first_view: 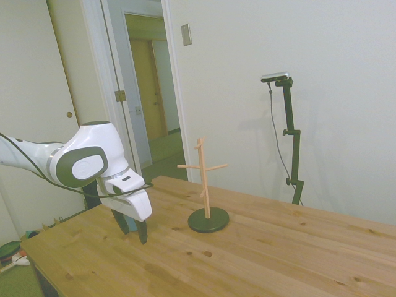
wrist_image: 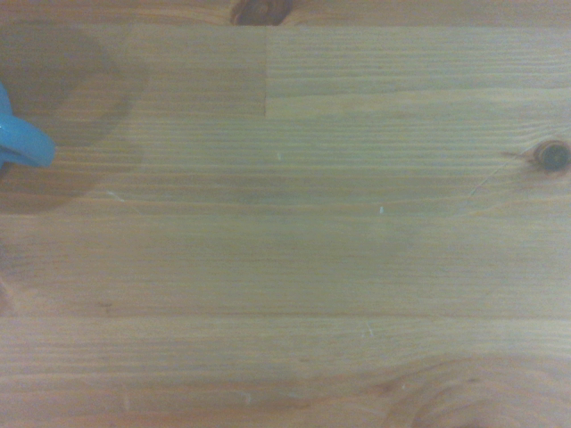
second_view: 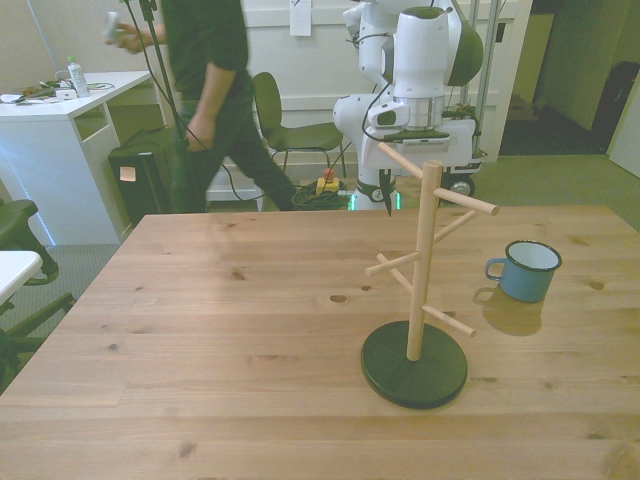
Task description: Hang the mug
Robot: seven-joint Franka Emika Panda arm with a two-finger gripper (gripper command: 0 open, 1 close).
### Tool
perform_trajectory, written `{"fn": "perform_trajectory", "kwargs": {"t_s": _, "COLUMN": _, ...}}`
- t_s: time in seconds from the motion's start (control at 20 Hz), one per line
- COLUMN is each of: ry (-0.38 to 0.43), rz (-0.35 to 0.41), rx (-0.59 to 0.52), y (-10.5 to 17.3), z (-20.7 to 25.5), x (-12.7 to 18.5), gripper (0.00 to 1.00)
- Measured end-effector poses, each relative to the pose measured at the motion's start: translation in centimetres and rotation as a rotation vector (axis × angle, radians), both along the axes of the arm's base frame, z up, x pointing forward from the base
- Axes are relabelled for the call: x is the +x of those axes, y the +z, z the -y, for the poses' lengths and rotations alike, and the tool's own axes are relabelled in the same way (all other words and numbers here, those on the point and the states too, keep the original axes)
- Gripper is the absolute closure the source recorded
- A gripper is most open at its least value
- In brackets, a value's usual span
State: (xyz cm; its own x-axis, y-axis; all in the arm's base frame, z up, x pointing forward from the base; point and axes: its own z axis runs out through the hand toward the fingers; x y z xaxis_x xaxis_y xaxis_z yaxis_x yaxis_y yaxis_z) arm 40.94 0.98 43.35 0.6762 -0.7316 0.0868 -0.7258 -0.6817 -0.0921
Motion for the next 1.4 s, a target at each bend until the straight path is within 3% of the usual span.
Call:
{"fn": "perform_trajectory", "kwargs": {"t_s": 0.15, "ry": -0.001, "rz": 0.003, "rx": 0.004, "y": -0.2, "z": 0.3, "x": 0.0, "gripper": 0.0}}
{"fn": "perform_trajectory", "kwargs": {"t_s": 0.45, "ry": 0.085, "rz": 0.045, "rx": -0.061, "y": 1.5, "z": -1.1, "x": 0.1, "gripper": 0.0}}
{"fn": "perform_trajectory", "kwargs": {"t_s": 0.85, "ry": 0.222, "rz": 0.129, "rx": -0.202, "y": 6.2, "z": -4.7, "x": 2.7, "gripper": 0.0}}
{"fn": "perform_trajectory", "kwargs": {"t_s": 1.1, "ry": 0.377, "rz": 0.165, "rx": -0.256, "y": 8.0, "z": -10.4, "x": 4.9, "gripper": 0.0}}
{"fn": "perform_trajectory", "kwargs": {"t_s": 1.4, "ry": 0.537, "rz": 0.168, "rx": -0.272, "y": 7.5, "z": -16.4, "x": 5.4, "gripper": 0.0}}
